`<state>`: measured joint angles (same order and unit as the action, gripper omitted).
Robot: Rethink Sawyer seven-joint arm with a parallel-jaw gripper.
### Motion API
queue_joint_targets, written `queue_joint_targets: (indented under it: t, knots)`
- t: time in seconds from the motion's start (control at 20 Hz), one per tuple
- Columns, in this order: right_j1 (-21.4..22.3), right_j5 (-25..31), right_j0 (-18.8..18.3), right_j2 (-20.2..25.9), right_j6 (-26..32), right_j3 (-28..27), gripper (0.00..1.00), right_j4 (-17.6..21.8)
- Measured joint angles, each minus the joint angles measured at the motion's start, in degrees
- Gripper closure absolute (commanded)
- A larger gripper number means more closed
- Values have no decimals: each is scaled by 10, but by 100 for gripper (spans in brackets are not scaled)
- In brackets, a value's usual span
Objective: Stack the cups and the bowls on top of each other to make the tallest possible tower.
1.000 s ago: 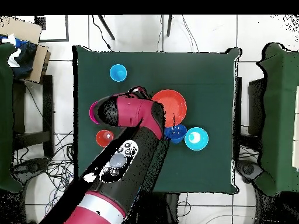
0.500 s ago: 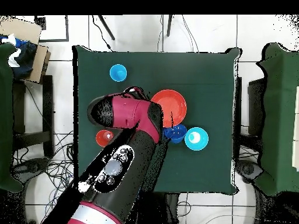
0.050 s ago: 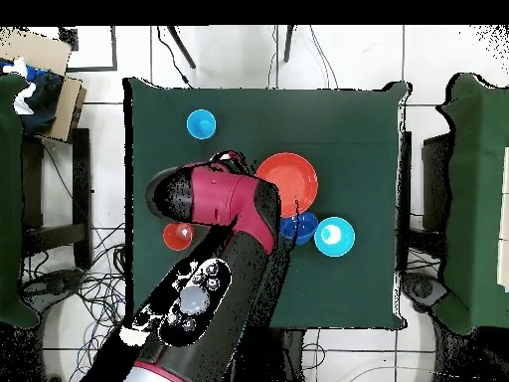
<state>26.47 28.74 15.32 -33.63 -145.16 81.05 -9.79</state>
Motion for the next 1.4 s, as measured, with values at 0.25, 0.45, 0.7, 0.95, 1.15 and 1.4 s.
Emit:
queue_joint_targets:
  t: [0.25, 0.45, 0.7, 0.95, 1.15, 1.4]
  knots:
    - [7, 17, 0, 0, 0, 1, 0, -2]
    - [10, 38, 0, 0, 0, 1, 0, -3]
    - [9, 45, 0, 0, 0, 2, 0, -3]
    - [9, 45, 0, 0, 0, 2, 0, -4]
    - [9, 45, 0, 0, 0, 2, 0, -4]
    - [9, 45, 0, 0, 0, 2, 0, -9]
